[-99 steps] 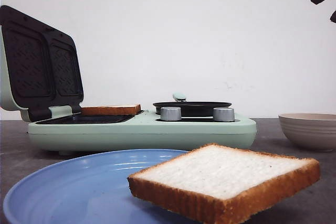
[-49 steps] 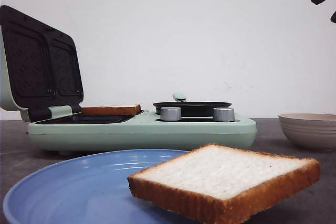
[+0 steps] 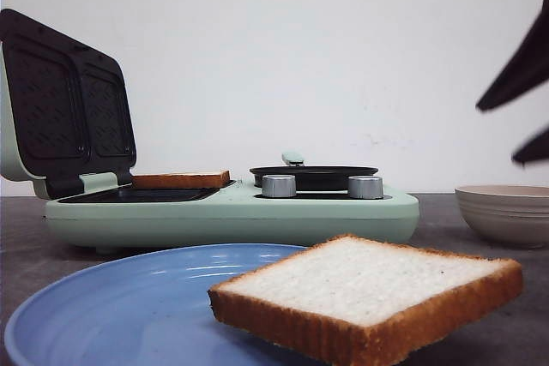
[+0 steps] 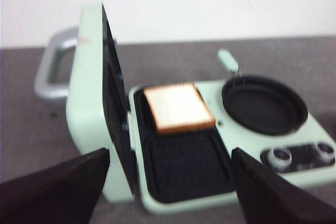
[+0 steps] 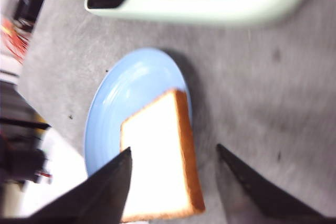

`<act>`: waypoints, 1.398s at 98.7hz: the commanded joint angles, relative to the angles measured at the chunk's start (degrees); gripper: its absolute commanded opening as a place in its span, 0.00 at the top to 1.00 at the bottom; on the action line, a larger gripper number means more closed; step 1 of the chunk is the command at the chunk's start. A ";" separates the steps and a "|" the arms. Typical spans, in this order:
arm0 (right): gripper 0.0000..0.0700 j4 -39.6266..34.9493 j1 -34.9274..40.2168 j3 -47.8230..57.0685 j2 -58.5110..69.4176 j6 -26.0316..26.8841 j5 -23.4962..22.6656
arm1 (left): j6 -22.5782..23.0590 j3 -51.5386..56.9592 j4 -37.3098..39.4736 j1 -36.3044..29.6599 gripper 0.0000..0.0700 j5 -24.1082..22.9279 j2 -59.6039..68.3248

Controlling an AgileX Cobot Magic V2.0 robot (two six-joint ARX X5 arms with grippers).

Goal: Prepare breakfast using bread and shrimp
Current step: 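Lower the right gripper to the remaining bread slice and grasp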

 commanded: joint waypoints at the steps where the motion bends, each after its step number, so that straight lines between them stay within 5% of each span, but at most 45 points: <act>1: 0.51 1.92 0.28 -1.29 0.33 5.95 -0.85 | -0.33 0.24 -0.83 -0.26 0.38 0.92 0.33; 26: 0.51 2.47 0.83 -5.66 0.35 9.90 -2.69 | -0.35 0.24 -0.37 -0.26 0.38 3.13 0.37; 74: 0.51 3.15 1.42 -7.54 3.61 8.83 -2.34 | -0.98 0.24 0.46 -0.26 0.38 4.13 0.37; 138: 0.51 17.94 8.63 -7.54 19.39 10.75 -5.60 | -1.40 0.24 0.39 -0.26 0.38 4.13 0.37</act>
